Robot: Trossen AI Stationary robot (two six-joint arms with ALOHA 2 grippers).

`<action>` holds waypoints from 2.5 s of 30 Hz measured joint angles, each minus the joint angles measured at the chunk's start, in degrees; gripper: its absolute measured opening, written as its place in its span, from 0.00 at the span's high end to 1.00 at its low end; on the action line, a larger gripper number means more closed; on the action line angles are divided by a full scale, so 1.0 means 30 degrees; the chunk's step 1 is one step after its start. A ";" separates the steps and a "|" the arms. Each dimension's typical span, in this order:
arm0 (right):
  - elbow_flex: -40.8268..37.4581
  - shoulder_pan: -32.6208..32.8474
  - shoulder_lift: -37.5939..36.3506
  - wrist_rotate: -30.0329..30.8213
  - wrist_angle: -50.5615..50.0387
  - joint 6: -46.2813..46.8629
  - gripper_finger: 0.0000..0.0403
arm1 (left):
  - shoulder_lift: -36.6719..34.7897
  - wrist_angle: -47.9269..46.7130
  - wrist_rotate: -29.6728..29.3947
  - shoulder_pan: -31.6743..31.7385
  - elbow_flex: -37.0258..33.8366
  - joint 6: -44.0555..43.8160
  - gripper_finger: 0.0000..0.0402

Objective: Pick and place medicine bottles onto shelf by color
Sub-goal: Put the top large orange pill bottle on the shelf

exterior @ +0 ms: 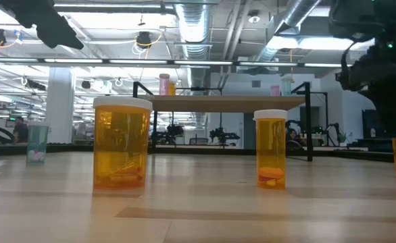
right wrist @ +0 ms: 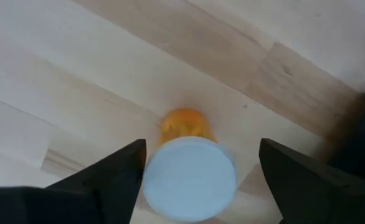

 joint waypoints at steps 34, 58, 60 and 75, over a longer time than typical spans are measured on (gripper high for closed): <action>-0.0401 0.0160 0.0007 0.0007 0.0758 0.0318 0.39 | 0.0000 0.0005 -0.0004 0.0007 0.0000 -0.0002 0.49; 0.1317 -0.0662 0.0015 0.0062 -0.0044 -0.0523 0.46 | 0.0004 0.0001 -0.0004 0.0004 0.0000 0.0002 0.49; 0.1737 -0.1118 0.0014 0.0141 -0.0191 -0.0957 0.46 | 0.0001 -0.0002 -0.0007 0.0006 0.0000 0.0001 0.49; 0.5349 -0.4563 0.0007 0.0634 -0.0115 -0.4068 0.45 | 0.0007 -0.0002 -0.0007 0.0000 0.0000 0.0002 0.49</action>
